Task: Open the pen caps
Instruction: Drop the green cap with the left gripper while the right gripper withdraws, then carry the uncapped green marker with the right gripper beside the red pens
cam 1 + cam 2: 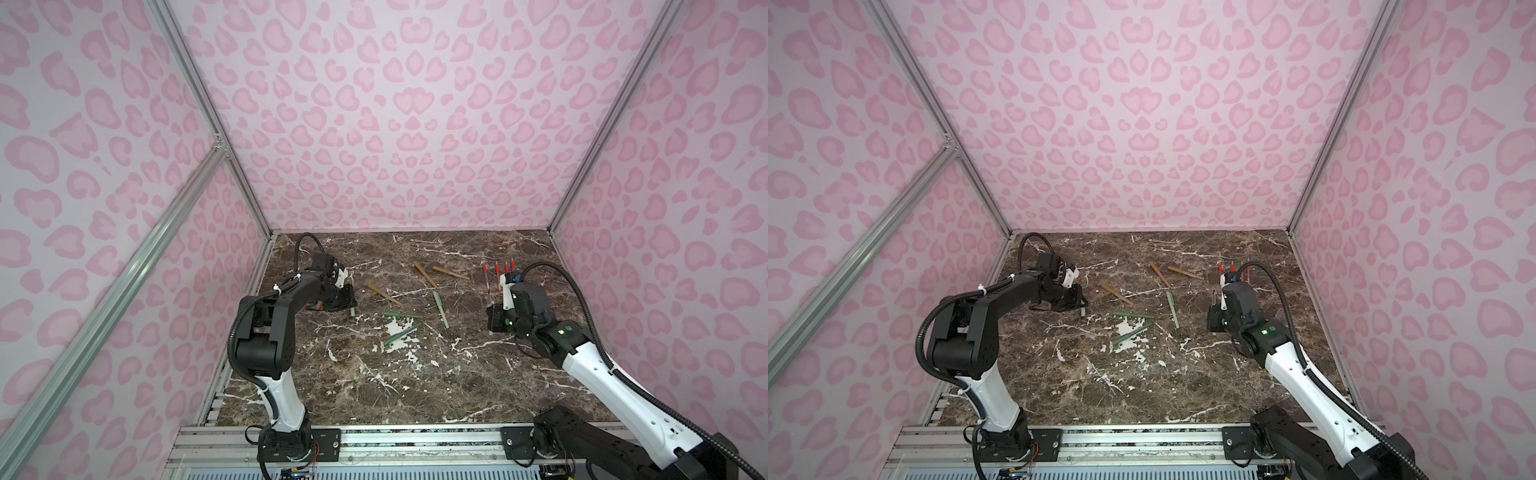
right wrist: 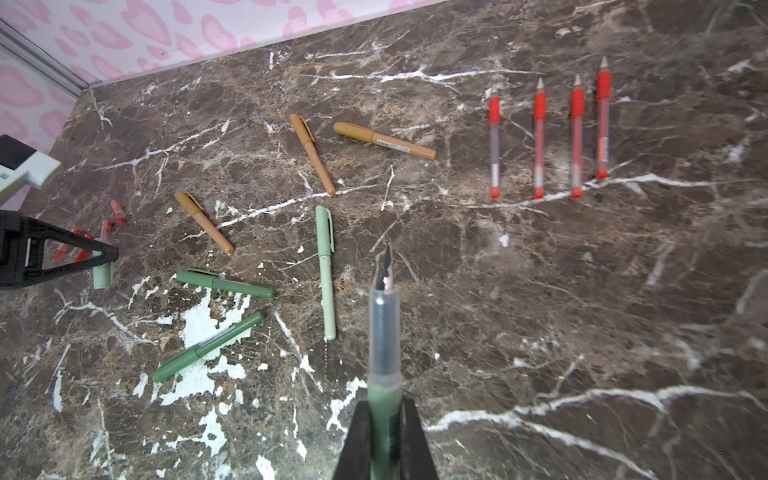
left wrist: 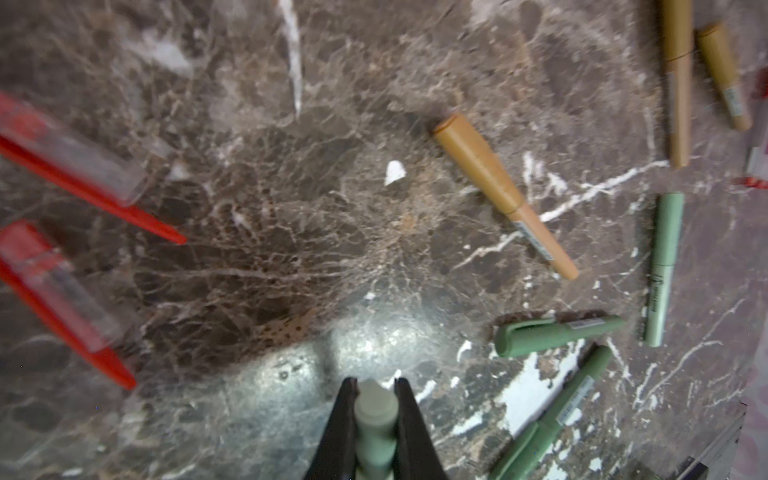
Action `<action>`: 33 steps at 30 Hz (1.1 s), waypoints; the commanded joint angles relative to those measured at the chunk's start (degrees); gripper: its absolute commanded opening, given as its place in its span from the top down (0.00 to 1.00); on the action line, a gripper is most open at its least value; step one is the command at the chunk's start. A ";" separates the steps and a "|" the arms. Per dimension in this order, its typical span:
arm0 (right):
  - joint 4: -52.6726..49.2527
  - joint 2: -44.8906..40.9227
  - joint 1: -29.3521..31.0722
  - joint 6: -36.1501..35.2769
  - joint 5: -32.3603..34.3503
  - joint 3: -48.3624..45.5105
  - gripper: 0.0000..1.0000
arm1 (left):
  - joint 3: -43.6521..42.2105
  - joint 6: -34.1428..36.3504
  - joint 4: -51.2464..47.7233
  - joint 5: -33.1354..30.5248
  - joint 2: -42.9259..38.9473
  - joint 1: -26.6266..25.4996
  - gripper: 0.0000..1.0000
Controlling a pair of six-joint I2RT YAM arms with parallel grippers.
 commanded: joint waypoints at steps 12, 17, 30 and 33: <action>-5.22 -2.20 -9.36 -5.26 -2.63 -0.50 1.00 | 2.23 0.66 -3.86 -3.60 2.88 -1.56 0.80; -5.82 -1.41 -12.32 -6.15 -3.22 -0.10 1.00 | 2.23 0.70 -4.44 -4.61 0.98 -1.69 0.75; -7.46 4.80 -19.43 -11.42 -2.03 3.33 1.00 | -2.58 1.28 -2.10 -3.93 -14.93 -1.89 0.49; -7.69 7.63 -19.83 -11.55 -1.16 4.61 1.00 | -5.05 2.79 -1.08 -4.29 -21.04 -1.85 0.43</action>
